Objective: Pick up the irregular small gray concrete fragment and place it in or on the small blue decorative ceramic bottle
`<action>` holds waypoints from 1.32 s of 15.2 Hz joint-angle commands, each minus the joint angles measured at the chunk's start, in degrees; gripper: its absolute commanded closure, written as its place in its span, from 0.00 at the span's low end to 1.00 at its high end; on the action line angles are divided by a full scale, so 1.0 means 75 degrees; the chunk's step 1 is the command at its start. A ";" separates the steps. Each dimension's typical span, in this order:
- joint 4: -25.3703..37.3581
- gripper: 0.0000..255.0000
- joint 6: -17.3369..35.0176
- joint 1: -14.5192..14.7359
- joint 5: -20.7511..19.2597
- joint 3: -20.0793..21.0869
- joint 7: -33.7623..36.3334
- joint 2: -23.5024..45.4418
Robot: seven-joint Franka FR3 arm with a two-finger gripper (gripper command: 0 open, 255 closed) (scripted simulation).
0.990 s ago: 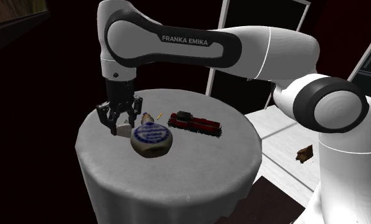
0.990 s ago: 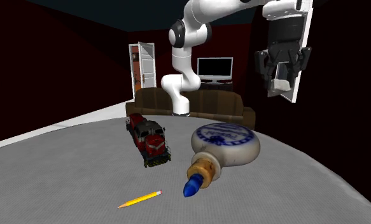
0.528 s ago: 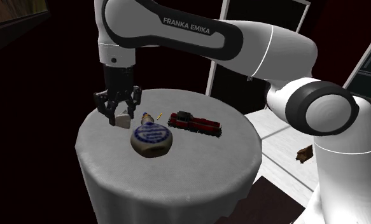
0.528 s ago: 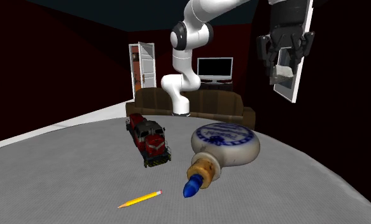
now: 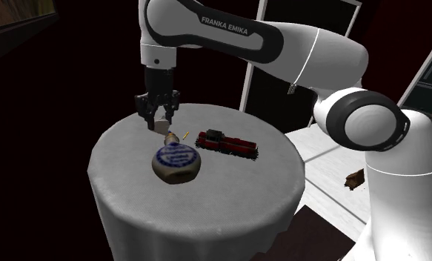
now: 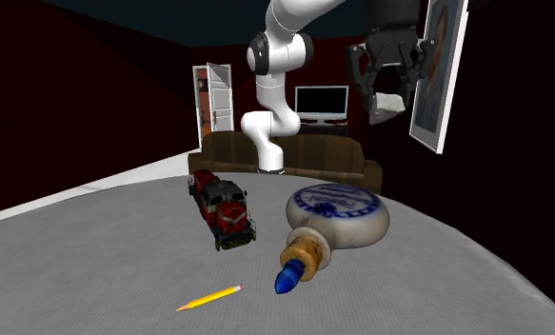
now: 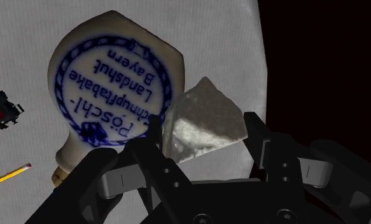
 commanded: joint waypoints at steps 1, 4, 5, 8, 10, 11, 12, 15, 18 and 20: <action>0.0164 1.00 -0.0108 -0.0224 0.0000 -0.0078 -0.0323 0.0074; 0.0489 1.00 -0.0282 -0.0521 -0.0026 -0.0200 -0.0777 0.0255; 0.0646 1.00 -0.0358 -0.0608 -0.0043 -0.0243 -0.0927 0.0345; 0.0648 1.00 -0.0316 -0.0781 -0.0045 -0.0298 -0.1153 0.0405; 0.0149 1.00 0.0009 -0.0878 0.0008 -0.0285 -0.1169 0.0234; -0.0074 1.00 0.0160 -0.0918 0.0030 -0.0281 -0.1178 0.0163; -0.0284 1.00 0.0305 -0.0955 0.0050 -0.0278 -0.1187 0.0099; -0.0848 1.00 0.0713 -0.1048 0.0099 -0.0273 -0.1212 -0.0055; -0.1337 1.00 0.1089 -0.1119 0.0135 -0.0272 -0.1235 -0.0166; -0.1675 1.00 0.1364 -0.1164 0.0154 -0.0273 -0.1251 -0.0229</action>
